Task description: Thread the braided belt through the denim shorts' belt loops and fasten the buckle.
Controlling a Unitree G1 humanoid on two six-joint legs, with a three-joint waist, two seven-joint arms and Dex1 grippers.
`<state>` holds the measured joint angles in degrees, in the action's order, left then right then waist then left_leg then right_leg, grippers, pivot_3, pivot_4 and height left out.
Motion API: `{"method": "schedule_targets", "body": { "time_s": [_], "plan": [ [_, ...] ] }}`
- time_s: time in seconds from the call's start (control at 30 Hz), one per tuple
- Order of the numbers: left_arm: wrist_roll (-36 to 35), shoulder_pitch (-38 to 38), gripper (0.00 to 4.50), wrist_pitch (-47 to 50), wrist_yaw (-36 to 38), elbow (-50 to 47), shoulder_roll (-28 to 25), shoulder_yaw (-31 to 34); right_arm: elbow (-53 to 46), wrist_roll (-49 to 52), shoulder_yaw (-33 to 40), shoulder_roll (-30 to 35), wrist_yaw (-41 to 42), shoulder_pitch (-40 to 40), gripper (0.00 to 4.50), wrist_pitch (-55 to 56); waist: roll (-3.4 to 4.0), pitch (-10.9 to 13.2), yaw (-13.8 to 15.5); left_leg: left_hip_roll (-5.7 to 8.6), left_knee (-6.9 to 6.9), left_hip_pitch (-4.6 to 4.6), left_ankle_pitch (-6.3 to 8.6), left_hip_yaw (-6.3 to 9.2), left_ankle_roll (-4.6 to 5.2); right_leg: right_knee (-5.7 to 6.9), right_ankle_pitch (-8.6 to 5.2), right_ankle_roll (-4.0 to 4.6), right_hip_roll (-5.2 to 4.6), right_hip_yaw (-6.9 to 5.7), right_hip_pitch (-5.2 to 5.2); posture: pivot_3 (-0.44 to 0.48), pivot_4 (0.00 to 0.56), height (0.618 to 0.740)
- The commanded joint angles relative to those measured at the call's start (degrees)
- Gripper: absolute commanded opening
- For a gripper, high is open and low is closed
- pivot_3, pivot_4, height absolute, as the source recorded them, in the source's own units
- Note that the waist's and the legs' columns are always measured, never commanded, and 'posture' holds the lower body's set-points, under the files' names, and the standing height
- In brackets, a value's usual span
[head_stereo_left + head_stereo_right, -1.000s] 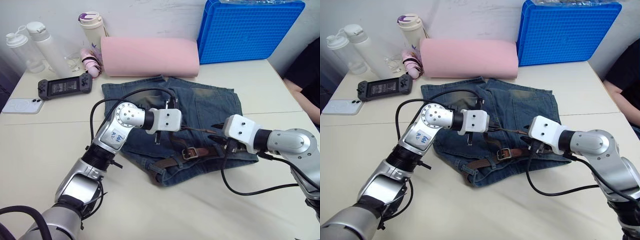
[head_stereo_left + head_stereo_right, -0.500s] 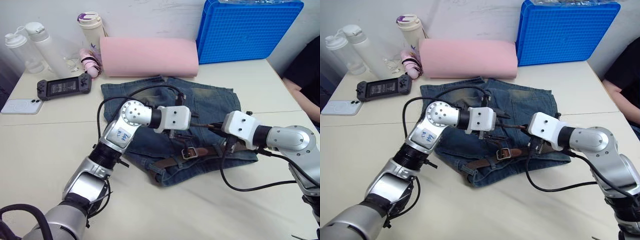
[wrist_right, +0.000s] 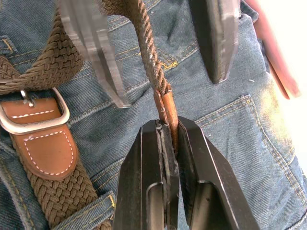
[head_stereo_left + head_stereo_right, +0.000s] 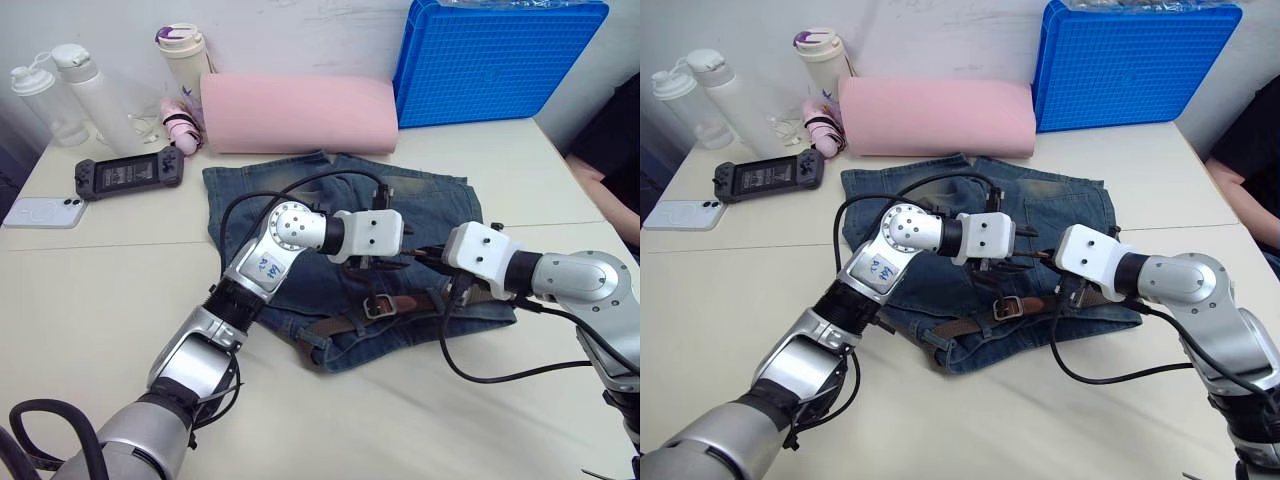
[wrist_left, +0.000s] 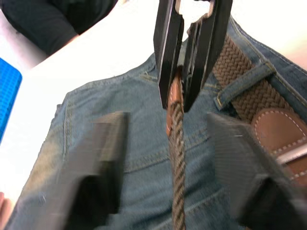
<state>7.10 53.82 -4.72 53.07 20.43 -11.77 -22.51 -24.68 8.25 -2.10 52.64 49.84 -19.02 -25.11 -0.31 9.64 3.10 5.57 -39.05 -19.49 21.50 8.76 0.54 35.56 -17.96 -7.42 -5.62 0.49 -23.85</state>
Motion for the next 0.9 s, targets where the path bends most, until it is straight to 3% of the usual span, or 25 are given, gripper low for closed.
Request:
{"method": "schedule_targets", "body": {
  "time_s": [0.03,0.1,0.17,0.27,0.47,0.5,0.7,0.9],
  "plan": [
    [-0.3,1.3,0.78,-1.6,0.6,0.0,0.2,0.0,-2.6,0.5,1.2,0.0,0.1,0.0,0.0,-0.1,0.0,0.0,0.0,0.0,-0.01,0.0,0.0,0.0,0.0,0.0,0.0,0.0,0.0,0.0,-0.01,0.0,0.15,0.74],
    [-0.4,1.4,0.02,-1.8,0.8,0.3,0.2,0.2,-2.7,0.7,1.3,-0.1,0.1,0.0,0.0,-0.5,0.0,0.0,0.0,0.0,0.0,0.0,0.0,0.0,0.0,0.01,0.0,0.0,0.0,0.0,-0.02,0.0,0.15,0.74],
    [-0.4,1.4,0.02,-2.0,0.8,0.6,0.0,0.3,-3.0,1.3,1.6,-0.4,-0.1,0.2,0.0,-1.4,0.0,0.0,0.0,0.0,0.0,0.0,0.0,0.0,0.0,0.02,0.0,0.0,0.0,0.0,-0.02,0.0,0.15,0.74],
    [-0.5,1.5,0.0,-2.1,1.0,1.1,-0.4,0.6,-3.4,3.0,2.6,-1.5,-0.5,0.4,1.07,-2.8,0.0,0.0,0.0,0.0,-0.01,0.0,0.0,0.0,0.0,0.02,0.0,0.0,0.0,0.0,-0.01,0.0,0.15,0.74],
    [-0.9,0.7,0.0,-2.2,2.1,1.3,-3.0,1.6,-6.1,1.5,3.1,2.9,1.9,5.2,4.13,-1.5,0.0,0.0,0.2,0.01,-0.01,-0.01,0.0,0.02,0.0,0.03,0.0,0.0,0.0,-0.01,-0.02,0.0,0.15,0.74],
    [-0.9,0.5,0.0,-2.3,2.3,1.2,-3.6,1.7,-6.9,1.3,2.9,3.9,2.6,6.9,4.46,-1.0,0.0,0.0,0.2,0.02,0.0,-0.03,0.0,0.02,0.0,0.06,0.0,0.0,0.0,-0.01,-0.02,0.0,0.15,0.74],
    [-1.2,-0.5,0.0,-2.4,3.7,0.6,-6.2,2.1,-11.2,1.8,2.0,4.7,3.8,13.8,4.46,-1.0,0.0,0.0,0.0,0.01,-0.02,-0.02,0.0,0.0,0.0,0.05,0.0,-0.01,0.0,-0.01,-0.02,0.0,0.15,0.74],
    [-1.3,-1.1,0.0,-1.3,4.6,-1.1,-6.1,1.8,-6.3,-7.7,-3.0,2.9,-0.8,10.6,4.46,6.3,0.0,0.0,-0.1,0.04,-0.09,0.02,0.0,-0.03,0.0,0.07,0.0,-0.01,0.01,0.02,-0.02,0.0,0.15,0.74]
  ]
}}
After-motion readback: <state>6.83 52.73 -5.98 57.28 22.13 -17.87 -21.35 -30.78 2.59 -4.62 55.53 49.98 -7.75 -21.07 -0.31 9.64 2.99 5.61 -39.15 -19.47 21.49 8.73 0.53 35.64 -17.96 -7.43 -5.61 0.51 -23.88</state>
